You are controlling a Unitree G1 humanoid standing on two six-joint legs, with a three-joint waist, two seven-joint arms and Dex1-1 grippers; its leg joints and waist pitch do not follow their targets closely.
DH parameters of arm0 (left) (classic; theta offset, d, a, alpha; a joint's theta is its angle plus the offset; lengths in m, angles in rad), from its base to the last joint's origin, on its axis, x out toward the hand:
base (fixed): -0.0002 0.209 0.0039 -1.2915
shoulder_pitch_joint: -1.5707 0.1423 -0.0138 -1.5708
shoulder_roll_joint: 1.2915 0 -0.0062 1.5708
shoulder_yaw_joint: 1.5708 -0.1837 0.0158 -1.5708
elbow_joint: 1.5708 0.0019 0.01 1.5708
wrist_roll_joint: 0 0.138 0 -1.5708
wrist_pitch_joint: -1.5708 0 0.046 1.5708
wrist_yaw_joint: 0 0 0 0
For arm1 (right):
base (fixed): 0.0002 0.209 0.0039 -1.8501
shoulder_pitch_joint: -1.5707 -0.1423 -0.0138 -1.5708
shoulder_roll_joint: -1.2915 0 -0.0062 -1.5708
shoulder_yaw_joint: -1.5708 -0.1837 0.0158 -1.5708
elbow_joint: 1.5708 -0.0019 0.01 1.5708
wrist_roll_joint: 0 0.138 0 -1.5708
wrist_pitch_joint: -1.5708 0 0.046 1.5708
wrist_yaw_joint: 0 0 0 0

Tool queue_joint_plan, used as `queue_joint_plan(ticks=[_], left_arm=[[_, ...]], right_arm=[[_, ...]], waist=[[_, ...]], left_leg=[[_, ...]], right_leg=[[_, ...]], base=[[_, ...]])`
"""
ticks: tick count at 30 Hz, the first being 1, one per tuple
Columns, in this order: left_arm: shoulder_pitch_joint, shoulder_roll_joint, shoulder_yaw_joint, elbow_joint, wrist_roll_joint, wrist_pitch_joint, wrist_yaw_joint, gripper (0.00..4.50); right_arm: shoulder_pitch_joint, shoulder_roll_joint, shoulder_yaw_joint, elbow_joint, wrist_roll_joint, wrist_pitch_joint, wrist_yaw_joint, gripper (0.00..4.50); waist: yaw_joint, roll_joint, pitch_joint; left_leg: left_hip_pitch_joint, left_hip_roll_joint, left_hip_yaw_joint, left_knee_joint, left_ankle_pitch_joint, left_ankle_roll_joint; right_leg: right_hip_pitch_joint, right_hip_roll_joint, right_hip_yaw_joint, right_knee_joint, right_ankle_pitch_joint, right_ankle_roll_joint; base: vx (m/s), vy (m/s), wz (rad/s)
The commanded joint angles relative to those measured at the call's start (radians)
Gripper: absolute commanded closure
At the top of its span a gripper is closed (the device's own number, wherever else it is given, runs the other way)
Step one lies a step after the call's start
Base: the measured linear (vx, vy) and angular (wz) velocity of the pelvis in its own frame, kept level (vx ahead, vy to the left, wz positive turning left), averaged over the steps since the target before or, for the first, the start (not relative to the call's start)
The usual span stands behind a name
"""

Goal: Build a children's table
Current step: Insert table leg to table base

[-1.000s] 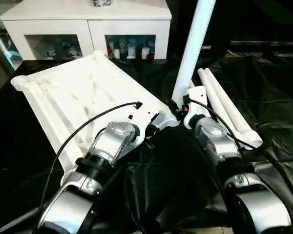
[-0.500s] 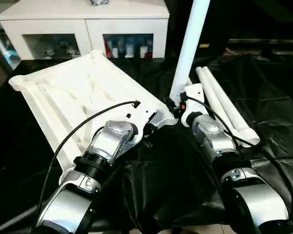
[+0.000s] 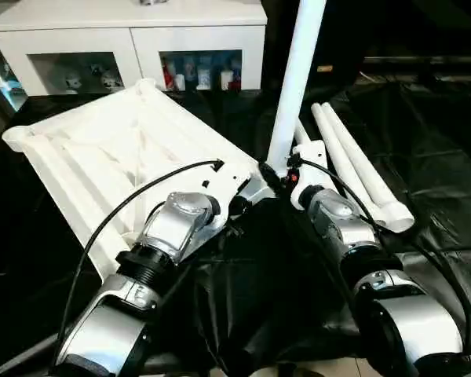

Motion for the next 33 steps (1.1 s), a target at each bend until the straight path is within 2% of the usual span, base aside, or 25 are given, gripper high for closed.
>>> queue_joint_plan(ticks=[1, 2, 3, 5, 6, 7, 8, 11, 12, 15, 17, 21, 22, 23, 25, 26, 27, 28, 29, 30, 31, 32, 33], left_arm=[[-0.022, -0.008, -0.011, -0.035, -0.003, -0.024, -0.016, 4.50], [-0.021, -0.006, -0.011, -0.034, -0.003, -0.027, -0.018, 4.50], [-0.021, -0.005, -0.011, -0.034, -0.003, -0.027, -0.019, 4.50], [-0.018, 0.000, -0.010, -0.039, -0.001, -0.029, -0.025, 4.50], [-0.017, 0.001, -0.011, -0.040, -0.001, -0.031, -0.027, 4.50], [-0.016, 0.002, -0.011, -0.042, -0.001, -0.032, -0.029, 4.50], [-0.014, 0.003, -0.011, -0.044, -0.001, -0.034, -0.031, 4.50], [-0.003, 0.013, -0.015, -0.058, -0.001, -0.048, -0.047, 4.50], [-0.001, 0.014, -0.016, -0.059, -0.001, -0.049, -0.049, 4.50], [0.011, 0.022, -0.019, -0.075, -0.003, -0.052, -0.062, 4.50], [0.029, 0.034, -0.023, -0.098, -0.005, -0.049, -0.080, 4.50], [0.051, 0.048, -0.026, -0.118, -0.006, -0.054, -0.093, 4.50], [0.056, 0.052, -0.027, -0.123, -0.006, -0.056, -0.097, 4.50], [0.066, 0.059, -0.029, -0.135, -0.008, -0.057, -0.104, 4.50], [0.071, 0.061, -0.029, -0.142, -0.009, -0.057, -0.107, 4.50], [0.075, 0.063, -0.030, -0.147, -0.009, -0.057, -0.110, 4.50], [0.081, 0.067, -0.030, -0.155, -0.010, -0.058, -0.114, 4.50], [0.092, 0.073, -0.030, -0.172, -0.012, -0.060, -0.123, 4.50], [0.098, 0.077, -0.031, -0.179, -0.013, -0.060, -0.128, 4.50], [0.104, 0.082, -0.032, -0.188, -0.013, -0.061, -0.134, 4.50], [0.110, 0.087, -0.031, -0.194, -0.014, -0.062, -0.138, 4.50], [0.114, 0.091, -0.031, -0.198, -0.014, -0.062, -0.141, 4.50], [0.114, 0.091, -0.031, -0.198, -0.014, -0.062, -0.141, 4.50]], right_arm=[[0.024, 0.022, 0.019, 0.060, -0.003, 0.032, 0.021, 0.53], [0.021, 0.020, 0.018, 0.061, -0.005, 0.025, 0.024, 0.46], [0.019, 0.020, 0.016, 0.061, -0.006, 0.023, 0.026, 0.37], [0.014, 0.017, 0.015, 0.063, -0.013, 0.013, 0.034, 0.23], [0.012, 0.015, 0.016, 0.065, -0.015, 0.010, 0.036, 0.16], [0.012, 0.014, 0.017, 0.066, -0.017, 0.009, 0.039, 0.11], [0.011, 0.012, 0.018, 0.067, -0.020, 0.006, 0.044, 0.11], [0.011, 0.005, 0.024, 0.066, -0.029, 0.000, 0.059, 0.11], [0.011, 0.004, 0.025, 0.065, -0.030, 0.000, 0.061, 0.11], [0.012, -0.001, 0.025, 0.063, -0.030, -0.007, 0.071, 0.11], [0.014, -0.010, 0.025, 0.056, -0.031, -0.017, 0.086, 0.11], [0.019, -0.028, 0.024, 0.045, -0.037, -0.027, 0.091, 0.11], [0.021, -0.033, 0.026, 0.042, -0.043, -0.029, 0.085, 0.11], [0.027, -0.042, 0.027, 0.035, -0.046, -0.031, 0.088, 0.11], [0.030, -0.046, 0.025, 0.030, -0.045, -0.032, 0.096, 0.11], [0.032, -0.049, 0.025, 0.025, -0.044, -0.033, 0.101, 0.11], [0.037, -0.053, 0.025, 0.013, -0.042, -0.036, 0.112, 0.11], [0.046, -0.061, 0.026, -0.008, -0.037, -0.040, 0.137, 0.11], [0.051, -0.065, 0.027, -0.022, -0.033, -0.042, 0.157, 0.11], [0.058, -0.069, 0.028, -0.039, -0.029, -0.043, 0.181, 0.11], [0.065, -0.075, 0.031, -0.057, -0.025, -0.041, 0.205, 0.11], [0.072, -0.081, 0.036, -0.073, -0.024, -0.042, 0.220, 0.11], [0.072, -0.081, 0.036, -0.073, -0.024, -0.042, 0.220, 0.11]], waist=[[0.001, -0.001, -0.059], [0.002, -0.003, -0.056], [0.005, -0.004, -0.059], [0.009, -0.004, -0.062], [0.011, -0.007, -0.067], [0.011, -0.007, -0.067], [0.015, -0.008, -0.068], [0.017, -0.008, -0.068], [0.017, -0.008, -0.069], [0.017, -0.008, -0.076], [0.018, -0.007, -0.084], [0.018, -0.011, -0.087], [0.020, -0.011, -0.092], [0.022, -0.012, -0.098], [0.021, -0.015, -0.101], [0.023, -0.014, -0.111], [0.025, -0.015, -0.123], [0.026, -0.017, -0.126], [0.029, -0.017, -0.127], [0.030, -0.020, -0.127], [0.032, -0.020, -0.123], [0.036, -0.019, -0.119], [0.036, -0.019, -0.119]], left_leg=[[0.037, 0.106, -0.060, -0.080, -0.497, -0.050], [0.034, 0.104, -0.059, -0.074, -0.473, -0.037], [0.037, 0.104, -0.058, -0.069, -0.444, -0.028], [0.032, 0.105, -0.054, -0.067, -0.389, -0.013], [0.031, 0.106, -0.051, -0.066, -0.357, -0.004], [0.031, 0.106, -0.051, -0.066, -0.357, -0.004], [0.031, 0.106, -0.049, -0.061, -0.324, 0.011], [0.034, 0.106, -0.049, -0.056, -0.353, 0.006], [0.030, 0.106, -0.049, -0.055, -0.349, 0.005], [0.025, 0.107, -0.047, -0.054, -0.311, 0.008], [0.024, 0.108, -0.041, -0.048, -0.260, 0.025], [0.022, 0.103, -0.035, -0.036, -0.255, 0.030], [0.022, 0.101, -0.033, -0.031, -0.223, 0.042], [0.019, 0.098, -0.030, -0.022, -0.148, 0.074], [0.014, 0.097, -0.029, -0.016, -0.103, 0.099], [0.009, 0.095, -0.030, -0.007, -0.034, 0.132], [0.007, 0.090, -0.031, 0.008, 0.061, 0.177], [0.004, 0.088, -0.030, 0.015, 0.101, 0.204], [-0.007, 0.086, -0.030, 0.029, 0.152, 0.263], [-0.011, 0.085, -0.031, 0.032, 0.149, 0.270], [-0.017, 0.088, -0.032, 0.034, 0.120, 0.275], [-0.015, 0.091, -0.031, 0.031, 0.063, 0.261], [-0.015, 0.091, -0.031, 0.031, 0.063, 0.261]], right_leg=[[0.016, -0.097, 0.057, -0.058, -0.324, -0.165], [0.016, -0.104, 0.058, -0.063, -0.343, -0.164], [0.017, -0.107, 0.060, -0.064, -0.343, -0.167], [0.021, -0.106, 0.062, -0.060, -0.301, -0.179], [0.025, -0.104, 0.061, -0.055, -0.271, -0.187], [0.025, -0.104, 0.061, -0.055, -0.271, -0.187], [0.026, -0.105, 0.061, -0.054, -0.269, -0.191], [0.019, -0.103, 0.060, -0.057, -0.345, -0.178], [0.020, -0.104, 0.061, -0.055, -0.343, -0.177], [0.025, -0.098, 0.059, -0.041, -0.277, -0.188], [0.026, -0.094, 0.059, -0.027, -0.188, -0.221], [0.021, -0.094, 0.063, -0.022, -0.192, -0.232], [0.024, -0.093, 0.063, -0.016, -0.159, -0.240], [0.026, -0.088, 0.062, -0.002, -0.067, -0.258], [0.028, -0.085, 0.061, 0.012, -0.005, -0.273], [0.035, -0.083, 0.057, 0.030, 0.081, -0.287], [0.033, -0.080, 0.055, 0.048, 0.204, -0.301], [0.030, -0.078, 0.055, 0.055, 0.257, -0.309], [0.024, -0.077, 0.053, 0.068, 0.325, -0.321], [0.025, -0.078, 0.052, 0.069, 0.318, -0.320], [0.025, -0.080, 0.051, 0.066, 0.269, -0.314], [0.023, -0.081, 0.049, 0.055, 0.175, -0.301], [0.023, -0.081, 0.049, 0.055, 0.175, -0.301]], base=[[0.000, 0.000, 0.00], [0.000, 0.000, 0.00], [0.000, 0.000, 0.00], [0.000, 0.000, 0.00], [0.000, 0.000, 0.00], [0.000, 0.000, 0.00], [0.000, 0.000, 0.00], [0.000, 0.000, 0.00], [0.000, 0.000, 0.00], [0.000, 0.000, 0.00], [0.000, 0.000, 0.00], [0.062, -0.019, 0.06], [0.075, -0.026, 0.10], [0.075, -0.026, 0.10], [0.076, -0.024, 0.08], [0.073, -0.023, 0.05], [0.052, -0.019, 0.02], [0.000, 0.000, 0.00], [0.000, 0.000, 0.00], [0.000, 0.000, 0.00], [0.000, 0.000, 0.00], [0.000, 0.000, 0.00], [0.000, 0.000, 0.00]])
